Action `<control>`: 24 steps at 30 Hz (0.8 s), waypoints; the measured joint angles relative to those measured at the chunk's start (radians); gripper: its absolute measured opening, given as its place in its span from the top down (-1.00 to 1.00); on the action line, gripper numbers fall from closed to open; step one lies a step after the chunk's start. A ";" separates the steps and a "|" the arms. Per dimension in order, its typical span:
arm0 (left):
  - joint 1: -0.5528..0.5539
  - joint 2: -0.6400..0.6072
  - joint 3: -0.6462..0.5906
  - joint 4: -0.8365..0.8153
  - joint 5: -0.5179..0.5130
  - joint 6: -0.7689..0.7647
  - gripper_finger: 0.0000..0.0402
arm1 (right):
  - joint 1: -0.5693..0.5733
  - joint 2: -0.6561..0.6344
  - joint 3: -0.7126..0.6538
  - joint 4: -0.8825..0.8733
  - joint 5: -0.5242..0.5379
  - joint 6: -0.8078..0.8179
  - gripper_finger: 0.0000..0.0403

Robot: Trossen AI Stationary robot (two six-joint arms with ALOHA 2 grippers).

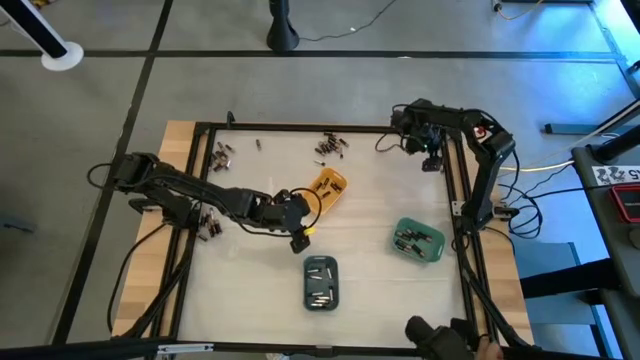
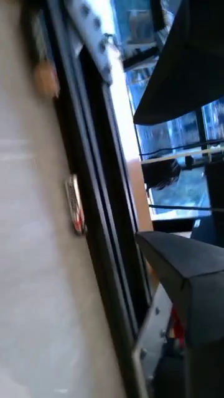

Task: Sort batteries
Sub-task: Put the silver battery into the blue bin

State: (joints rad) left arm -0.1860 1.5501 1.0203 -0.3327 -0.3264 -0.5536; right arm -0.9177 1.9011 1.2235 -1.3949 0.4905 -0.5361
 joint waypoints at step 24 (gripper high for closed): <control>-0.001 0.000 0.000 -0.005 0.001 -0.020 -0.24 | 0.066 -0.008 -0.068 0.113 0.082 -0.088 -0.48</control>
State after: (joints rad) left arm -0.1867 1.5501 1.0203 -0.3379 -0.3256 -0.5741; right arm -0.8516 1.8935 1.1558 -1.2820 0.5727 -0.6240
